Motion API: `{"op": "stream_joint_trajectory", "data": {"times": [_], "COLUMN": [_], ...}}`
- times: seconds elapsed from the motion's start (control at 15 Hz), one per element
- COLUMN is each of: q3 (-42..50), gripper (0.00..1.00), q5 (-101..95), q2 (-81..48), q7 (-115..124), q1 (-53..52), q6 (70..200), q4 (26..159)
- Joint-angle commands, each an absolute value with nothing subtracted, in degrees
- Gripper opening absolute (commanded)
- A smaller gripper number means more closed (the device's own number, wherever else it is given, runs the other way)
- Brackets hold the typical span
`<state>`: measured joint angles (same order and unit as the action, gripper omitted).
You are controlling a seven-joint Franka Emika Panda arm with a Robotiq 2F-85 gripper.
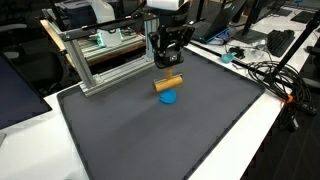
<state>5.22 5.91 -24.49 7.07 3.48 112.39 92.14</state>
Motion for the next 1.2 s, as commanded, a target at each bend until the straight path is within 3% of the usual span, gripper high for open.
{"op": "stream_joint_trajectory", "data": {"times": [0.0, 0.07, 0.27, 0.33, 1.13], "q3": [3.3, 4.2, 3.9, 3.9, 0.6], "gripper": [0.22, 0.47, 0.47, 0.22, 0.22], "q5": [8.2, 6.2, 6.6, 6.7, 2.8], "q2": [-21.9, -24.3, -23.9, -23.9, -23.1], "q7": [0.0, 3.2, 1.8, 1.7, -19.9], "q1": [5.4, 4.2, 4.6, 4.6, 5.0], "q6": [111.8, 112.2, 112.2, 112.2, 124.4], "q4": [94.2, 92.5, 92.7, 92.7, 99.1]}}
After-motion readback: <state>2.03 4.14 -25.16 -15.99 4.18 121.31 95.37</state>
